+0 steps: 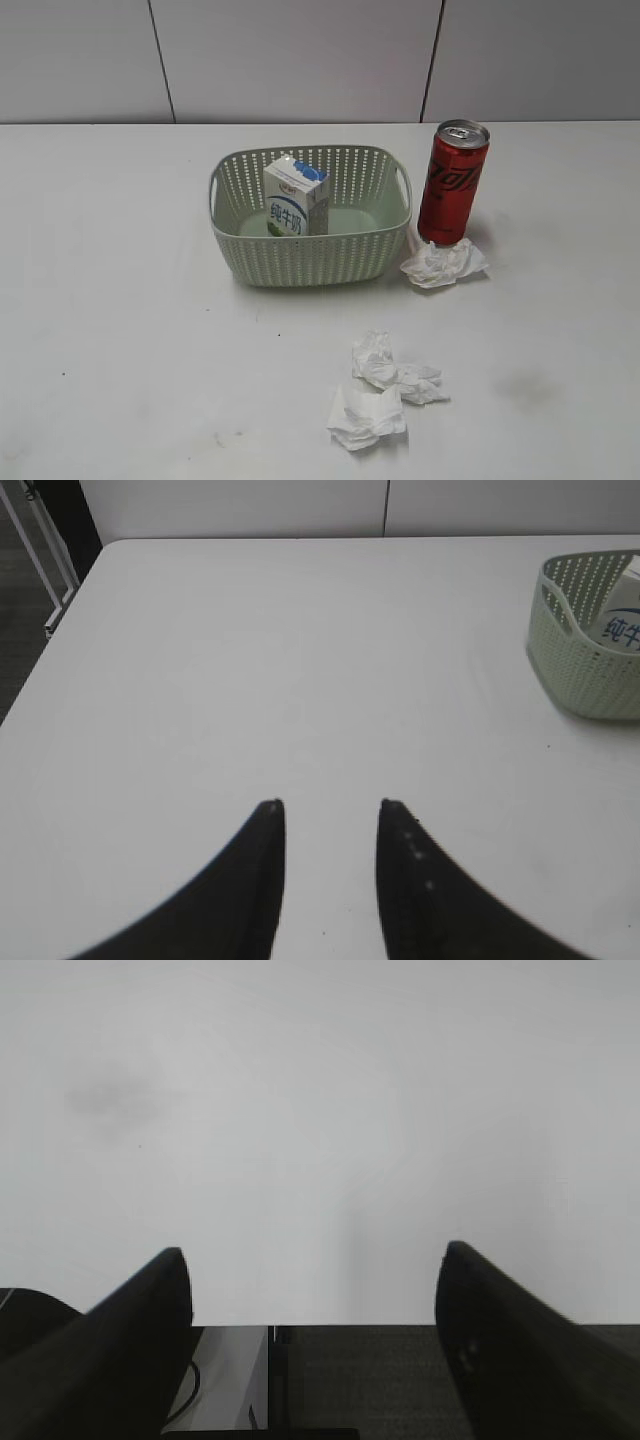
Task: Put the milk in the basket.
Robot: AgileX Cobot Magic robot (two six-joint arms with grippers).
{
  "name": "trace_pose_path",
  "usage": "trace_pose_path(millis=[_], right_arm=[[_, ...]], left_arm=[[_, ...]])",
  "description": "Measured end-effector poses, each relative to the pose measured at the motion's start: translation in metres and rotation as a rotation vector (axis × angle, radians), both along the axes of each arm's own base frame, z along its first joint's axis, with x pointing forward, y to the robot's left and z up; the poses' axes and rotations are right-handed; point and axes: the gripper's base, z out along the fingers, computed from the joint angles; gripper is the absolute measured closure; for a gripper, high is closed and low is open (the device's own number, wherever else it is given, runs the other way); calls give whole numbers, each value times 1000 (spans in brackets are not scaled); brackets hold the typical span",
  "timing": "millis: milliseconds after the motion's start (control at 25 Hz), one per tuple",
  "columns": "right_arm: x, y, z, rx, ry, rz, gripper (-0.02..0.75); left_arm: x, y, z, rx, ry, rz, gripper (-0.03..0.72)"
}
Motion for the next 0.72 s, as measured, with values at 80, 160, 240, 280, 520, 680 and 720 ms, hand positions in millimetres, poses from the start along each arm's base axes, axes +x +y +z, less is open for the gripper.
trace_pose_path(millis=[80, 160, 240, 280, 520, 680, 720], right_arm=[[-22, 1, -8, -2, -38, -1, 151], [-42, 2, -12, -5, -99, -2, 151], [-60, 3, -17, -7, -148, -2, 151], [-69, 3, -16, -9, -185, -2, 151], [-109, 5, -9, -26, -394, -3, 151], [-131, 6, -2, -32, -540, -5, 151], [-136, 6, -2, -34, -572, -5, 151]], left_arm=[[0, 0, 0, 0, 0, 0, 454], [0, 0, 0, 0, 0, 0, 454], [0, 0, 0, 0, 0, 0, 454], [0, 0, 0, 0, 0, 0, 454], [0, 0, 0, 0, 0, 0, 454], [0, 0, 0, 0, 0, 0, 454], [0, 0, 0, 0, 0, 0, 454]])
